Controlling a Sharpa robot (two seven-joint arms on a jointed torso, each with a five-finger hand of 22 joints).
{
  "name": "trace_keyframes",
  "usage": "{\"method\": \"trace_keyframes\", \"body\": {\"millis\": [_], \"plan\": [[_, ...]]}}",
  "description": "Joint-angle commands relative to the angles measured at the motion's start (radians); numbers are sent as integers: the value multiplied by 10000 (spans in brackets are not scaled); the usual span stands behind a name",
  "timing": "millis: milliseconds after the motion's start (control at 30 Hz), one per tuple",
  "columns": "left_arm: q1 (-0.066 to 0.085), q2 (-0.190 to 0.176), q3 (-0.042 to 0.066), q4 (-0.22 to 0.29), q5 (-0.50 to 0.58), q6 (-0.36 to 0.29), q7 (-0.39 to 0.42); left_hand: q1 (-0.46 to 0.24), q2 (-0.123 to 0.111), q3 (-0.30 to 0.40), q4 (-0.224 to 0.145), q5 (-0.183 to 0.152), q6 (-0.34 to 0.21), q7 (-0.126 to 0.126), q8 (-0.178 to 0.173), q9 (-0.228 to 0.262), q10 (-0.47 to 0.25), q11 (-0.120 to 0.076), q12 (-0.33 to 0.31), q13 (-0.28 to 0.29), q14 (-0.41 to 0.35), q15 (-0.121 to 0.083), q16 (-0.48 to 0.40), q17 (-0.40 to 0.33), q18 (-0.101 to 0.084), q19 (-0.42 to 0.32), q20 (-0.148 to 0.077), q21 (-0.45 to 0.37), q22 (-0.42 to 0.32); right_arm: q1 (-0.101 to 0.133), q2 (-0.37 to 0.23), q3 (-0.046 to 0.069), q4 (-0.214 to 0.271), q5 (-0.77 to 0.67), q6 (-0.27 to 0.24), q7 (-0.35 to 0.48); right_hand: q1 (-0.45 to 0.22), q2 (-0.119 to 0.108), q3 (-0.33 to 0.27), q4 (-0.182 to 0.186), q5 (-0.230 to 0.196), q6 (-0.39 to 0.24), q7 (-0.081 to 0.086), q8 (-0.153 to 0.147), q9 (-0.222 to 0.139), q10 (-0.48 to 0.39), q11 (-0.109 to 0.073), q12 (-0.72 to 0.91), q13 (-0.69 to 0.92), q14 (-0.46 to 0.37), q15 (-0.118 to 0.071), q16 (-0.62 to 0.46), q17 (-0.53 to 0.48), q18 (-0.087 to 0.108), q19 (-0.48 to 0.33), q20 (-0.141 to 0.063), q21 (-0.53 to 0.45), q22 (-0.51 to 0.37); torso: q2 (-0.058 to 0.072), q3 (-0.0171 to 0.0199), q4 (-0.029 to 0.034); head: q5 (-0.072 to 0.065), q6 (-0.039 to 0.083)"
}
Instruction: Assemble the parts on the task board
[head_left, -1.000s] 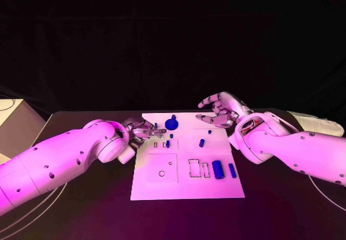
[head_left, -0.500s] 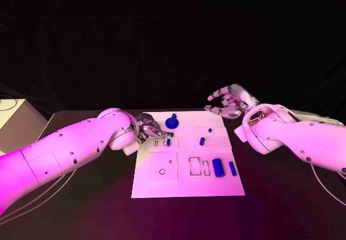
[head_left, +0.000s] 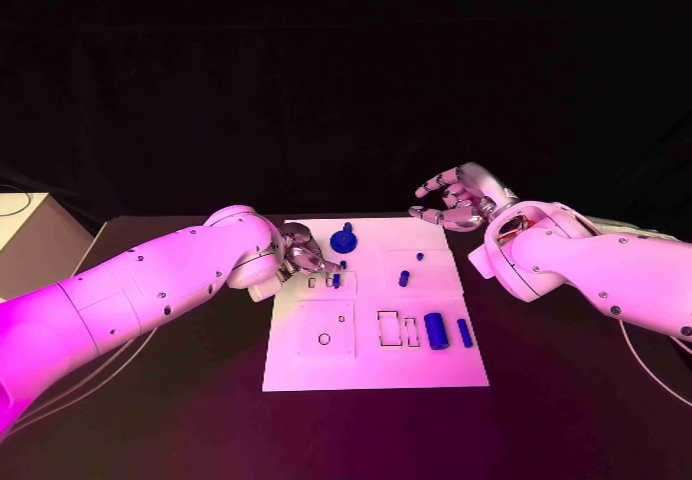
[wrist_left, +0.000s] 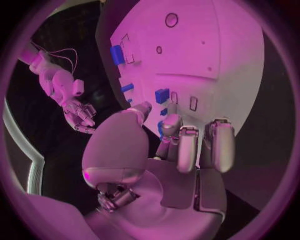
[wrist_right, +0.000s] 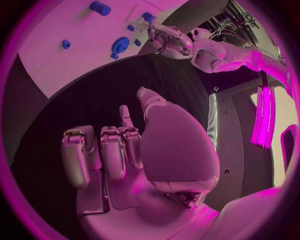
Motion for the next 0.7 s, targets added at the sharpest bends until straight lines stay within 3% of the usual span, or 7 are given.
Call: {"method": "trace_keyframes", "body": {"millis": [33, 467, 700], "plan": [[53, 53, -10, -56, -211, 621, -104, -54, 82, -88, 0, 33, 46, -61, 89, 53, -53, -14, -45, -20, 963, -17, -16, 2405, -55, -18, 24, -27, 132, 9, -6, 6, -4, -8, 172, -74, -48, 29, -49, -1, 55, 2, -16, 41, 11, 603, 21, -57, 2210, 1060, 37, 42, 2635, -142, 1048, 76, 22, 2633, 6, -18, 17, -19, -42], [72, 236, -32, -121, -205, 937, -133, -420, 69, -345, 16, -6, -4, -148, 472, 509, -41, -86, -68, -43, 969, -80, -9, 2422, -60, -9, -27, -23, 159, 12, 42, 6, -51, -43, 192, -145, -53, 28, -51, 1, 69, 1, -16, 41, 12, 600, 22, -60, 2207, 1060, 37, 42, 2635, -142, 1048, 76, 22, 2633, 19, -32, 42, -22, -65], [73, 324, -33, -158, -200, 977, -134, -433, 69, -367, 9, -3, -12, -156, 497, 544, -49, -92, -78, -58, 969, -85, -9, 2423, -60, -9, -31, -24, 159, 11, 64, 5, -72, -68, 212, -192, -53, 28, -51, 1, 69, 1, -16, 41, 12, 600, 22, -60, 2207, 1060, 37, 42, 2635, -142, 1048, 76, 22, 2633, 28, -31, 50, -34, -104]]}}
